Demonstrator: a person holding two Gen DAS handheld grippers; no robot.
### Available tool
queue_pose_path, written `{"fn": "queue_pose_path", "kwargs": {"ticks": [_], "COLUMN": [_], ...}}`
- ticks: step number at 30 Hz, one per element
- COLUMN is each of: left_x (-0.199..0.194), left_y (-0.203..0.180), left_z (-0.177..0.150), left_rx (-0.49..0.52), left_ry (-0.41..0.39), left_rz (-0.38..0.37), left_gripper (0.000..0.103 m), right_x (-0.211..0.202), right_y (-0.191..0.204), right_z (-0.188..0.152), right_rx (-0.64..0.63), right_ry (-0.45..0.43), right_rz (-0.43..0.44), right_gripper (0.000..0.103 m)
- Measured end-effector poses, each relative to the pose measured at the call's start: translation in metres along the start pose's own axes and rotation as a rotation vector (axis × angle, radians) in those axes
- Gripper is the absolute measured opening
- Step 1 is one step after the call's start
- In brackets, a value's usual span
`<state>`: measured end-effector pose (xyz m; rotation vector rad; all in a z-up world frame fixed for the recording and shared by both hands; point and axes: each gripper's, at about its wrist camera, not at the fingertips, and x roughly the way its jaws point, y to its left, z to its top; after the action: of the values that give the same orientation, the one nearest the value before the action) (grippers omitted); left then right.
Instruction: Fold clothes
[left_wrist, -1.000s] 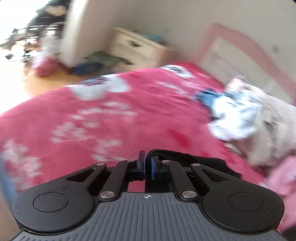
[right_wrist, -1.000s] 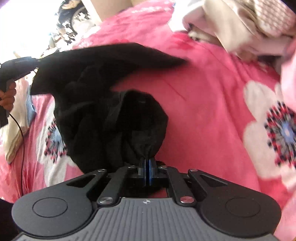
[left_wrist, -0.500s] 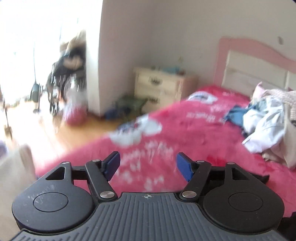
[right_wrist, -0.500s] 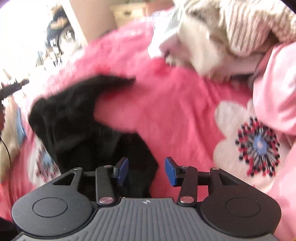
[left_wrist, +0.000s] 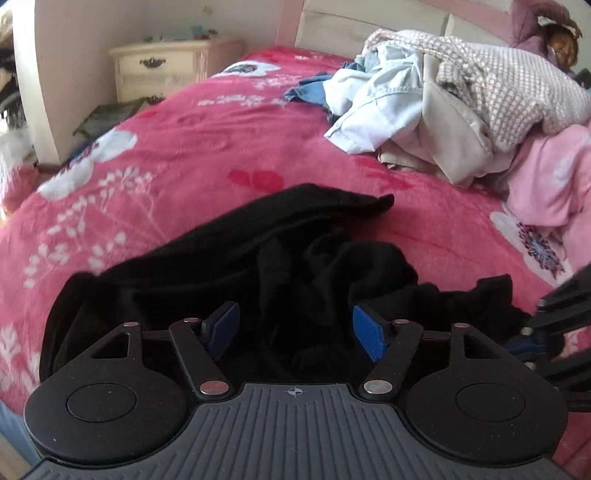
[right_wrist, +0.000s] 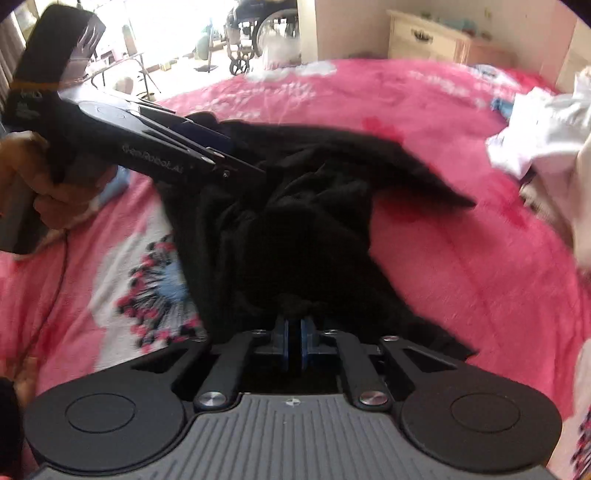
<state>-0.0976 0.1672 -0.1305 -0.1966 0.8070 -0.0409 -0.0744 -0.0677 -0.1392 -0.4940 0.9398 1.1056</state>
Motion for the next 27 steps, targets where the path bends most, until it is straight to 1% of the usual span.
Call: {"fn": "queue_pose_path", "kwargs": {"ticks": [2, 8, 9, 12, 15, 18, 22, 24, 27], "left_x": [-0.002, -0.008, -0.009, -0.003, 0.004, 0.007, 0.007, 0.006, 0.005], "left_y": [0.002, 0.009, 0.005, -0.006, -0.014, -0.014, -0.011, -0.01, -0.009], "left_z": [-0.003, -0.012, -0.012, -0.016, -0.021, -0.023, -0.02, -0.019, -0.016], "left_rx": [0.006, 0.025, 0.045, 0.074, 0.102, 0.097, 0.086, 0.084, 0.081], "left_ry": [0.012, 0.049, 0.052, 0.091, 0.113, 0.113, 0.103, 0.098, 0.089], "left_rz": [-0.018, -0.074, -0.09, -0.129, -0.132, -0.109, -0.093, -0.089, -0.084], "left_gripper": [0.069, 0.07, 0.07, 0.071, 0.07, 0.07, 0.071, 0.071, 0.071], "right_x": [-0.016, -0.03, -0.033, -0.039, -0.046, -0.053, -0.101, -0.123, -0.152], "right_y": [0.009, 0.024, 0.026, 0.034, 0.041, 0.048, -0.034, -0.076, -0.134], "right_z": [-0.005, -0.025, -0.028, -0.038, -0.048, -0.058, -0.025, -0.008, 0.013], "right_rx": [-0.015, -0.022, -0.023, -0.026, -0.029, -0.031, 0.194, 0.294, 0.448], "right_ry": [-0.008, 0.032, 0.039, 0.06, 0.081, 0.102, -0.153, -0.292, -0.505], "right_rz": [0.039, 0.237, 0.27, 0.369, 0.469, 0.569, 0.464, 0.365, 0.185], "right_gripper": [0.008, 0.007, 0.007, 0.008, 0.007, 0.007, 0.007, 0.007, 0.007]}}
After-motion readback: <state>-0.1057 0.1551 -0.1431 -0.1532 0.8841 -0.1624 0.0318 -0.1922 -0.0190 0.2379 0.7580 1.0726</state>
